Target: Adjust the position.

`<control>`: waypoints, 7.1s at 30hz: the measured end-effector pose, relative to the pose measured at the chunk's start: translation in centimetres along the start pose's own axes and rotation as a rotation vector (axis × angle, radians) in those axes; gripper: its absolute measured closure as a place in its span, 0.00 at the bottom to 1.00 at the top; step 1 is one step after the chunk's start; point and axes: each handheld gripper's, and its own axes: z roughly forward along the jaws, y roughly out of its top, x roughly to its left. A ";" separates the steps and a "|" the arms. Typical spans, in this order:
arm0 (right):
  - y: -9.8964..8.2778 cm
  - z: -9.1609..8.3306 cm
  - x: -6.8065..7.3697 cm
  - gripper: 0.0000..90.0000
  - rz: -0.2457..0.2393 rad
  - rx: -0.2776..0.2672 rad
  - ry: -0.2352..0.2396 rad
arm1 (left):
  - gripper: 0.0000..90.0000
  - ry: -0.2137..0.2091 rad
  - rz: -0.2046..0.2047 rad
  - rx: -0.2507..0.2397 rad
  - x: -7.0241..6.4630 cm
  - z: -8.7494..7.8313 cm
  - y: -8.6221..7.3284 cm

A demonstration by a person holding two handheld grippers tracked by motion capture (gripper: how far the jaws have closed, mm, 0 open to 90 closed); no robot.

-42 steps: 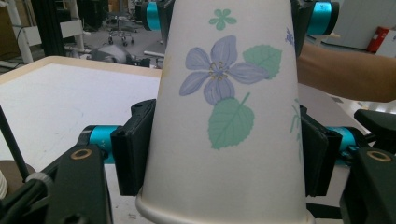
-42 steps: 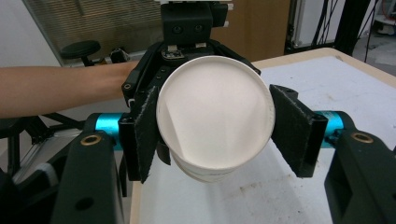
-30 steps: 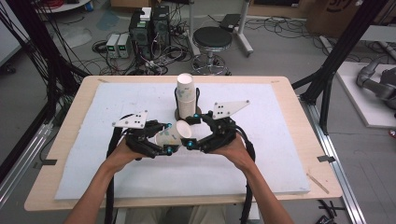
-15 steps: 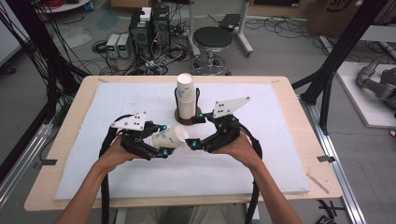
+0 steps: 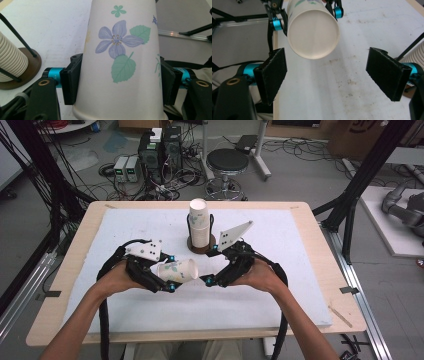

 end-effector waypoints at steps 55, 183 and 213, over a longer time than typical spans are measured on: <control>3.1 5.5 1.5 0.19 -0.225 0.425 -0.020 | 0.36 -0.015 0.047 0.497 0.1 2.7 4.4; -5.0 3.0 1.0 0.42 0.028 -0.234 0.006 | 0.04 -0.008 -0.185 -0.465 -0.1 2.5 -3.5; -4.8 4.0 1.5 0.42 -0.007 -0.258 0.056 | 0.26 -0.125 -0.123 -0.573 0.2 3.7 -3.3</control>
